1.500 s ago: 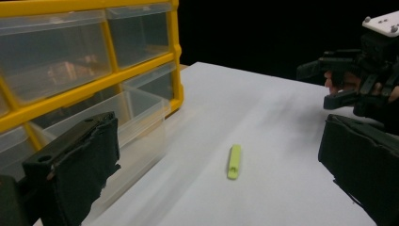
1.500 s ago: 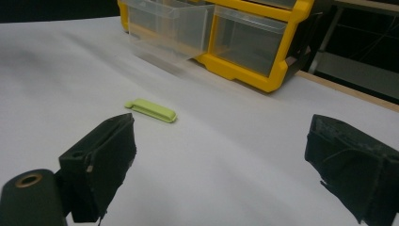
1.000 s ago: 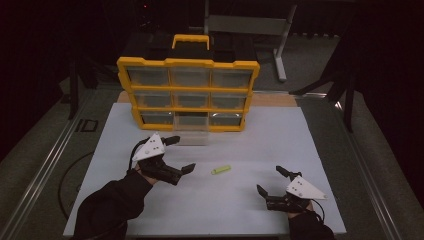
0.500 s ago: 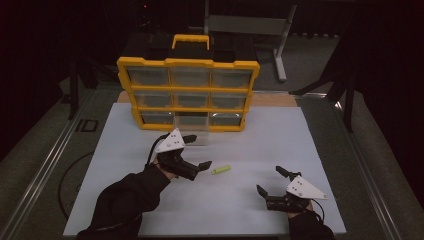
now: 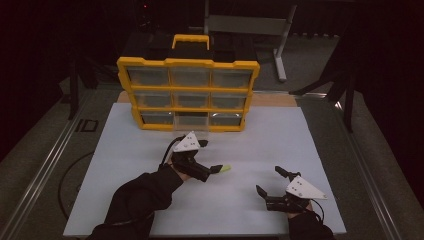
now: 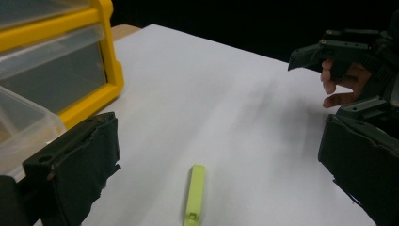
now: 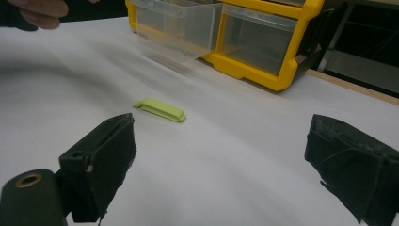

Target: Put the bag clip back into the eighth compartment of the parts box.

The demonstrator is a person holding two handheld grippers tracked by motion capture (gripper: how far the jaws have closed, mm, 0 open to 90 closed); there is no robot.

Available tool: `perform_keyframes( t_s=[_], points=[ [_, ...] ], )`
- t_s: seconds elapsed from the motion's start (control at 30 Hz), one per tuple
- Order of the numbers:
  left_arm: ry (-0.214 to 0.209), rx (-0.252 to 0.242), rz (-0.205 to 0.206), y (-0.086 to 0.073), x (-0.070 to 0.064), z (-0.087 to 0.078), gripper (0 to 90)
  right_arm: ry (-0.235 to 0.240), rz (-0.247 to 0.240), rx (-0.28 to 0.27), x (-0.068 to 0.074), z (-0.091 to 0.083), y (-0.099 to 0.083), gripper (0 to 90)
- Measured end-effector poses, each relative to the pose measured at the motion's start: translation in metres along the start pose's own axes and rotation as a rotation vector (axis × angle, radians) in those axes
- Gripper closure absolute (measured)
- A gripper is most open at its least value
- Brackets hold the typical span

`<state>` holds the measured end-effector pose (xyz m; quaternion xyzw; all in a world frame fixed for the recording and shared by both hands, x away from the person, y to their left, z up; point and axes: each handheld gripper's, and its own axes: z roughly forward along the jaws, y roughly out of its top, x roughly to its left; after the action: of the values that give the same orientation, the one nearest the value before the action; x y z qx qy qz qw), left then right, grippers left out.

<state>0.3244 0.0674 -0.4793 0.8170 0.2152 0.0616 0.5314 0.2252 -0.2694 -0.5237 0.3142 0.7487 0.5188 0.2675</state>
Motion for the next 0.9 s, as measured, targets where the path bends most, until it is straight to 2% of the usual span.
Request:
perform_keyframes(
  t_s=[0.17,0.2,0.6,0.77,0.87,0.9],
  points=[
    [-0.004,0.013,-0.002,-0.004,0.001,0.006,0.0,0.001,-0.002,-0.001,0.0,0.0,0.0,9.0],
    [-0.01,0.027,-0.004,-0.009,0.003,0.013,0.0,0.0,-0.003,0.0,0.0,0.0,0.0,9.1],
    [-0.028,0.093,-0.027,-0.024,0.007,0.034,0.0,0.0,-0.005,0.002,-0.001,0.0,-0.001,9.1],
    [-0.029,0.107,-0.039,-0.029,0.008,0.041,0.7,0.002,-0.003,0.004,-0.001,0.0,-0.001,9.1],
    [-0.015,0.121,-0.04,-0.033,0.009,0.047,2.0,0.003,-0.002,0.005,-0.001,0.0,-0.001,9.1],
    [-0.024,0.131,-0.04,-0.036,0.01,0.049,3.5,0.003,-0.003,0.005,-0.001,0.0,-0.001,9.1]
  ],
)
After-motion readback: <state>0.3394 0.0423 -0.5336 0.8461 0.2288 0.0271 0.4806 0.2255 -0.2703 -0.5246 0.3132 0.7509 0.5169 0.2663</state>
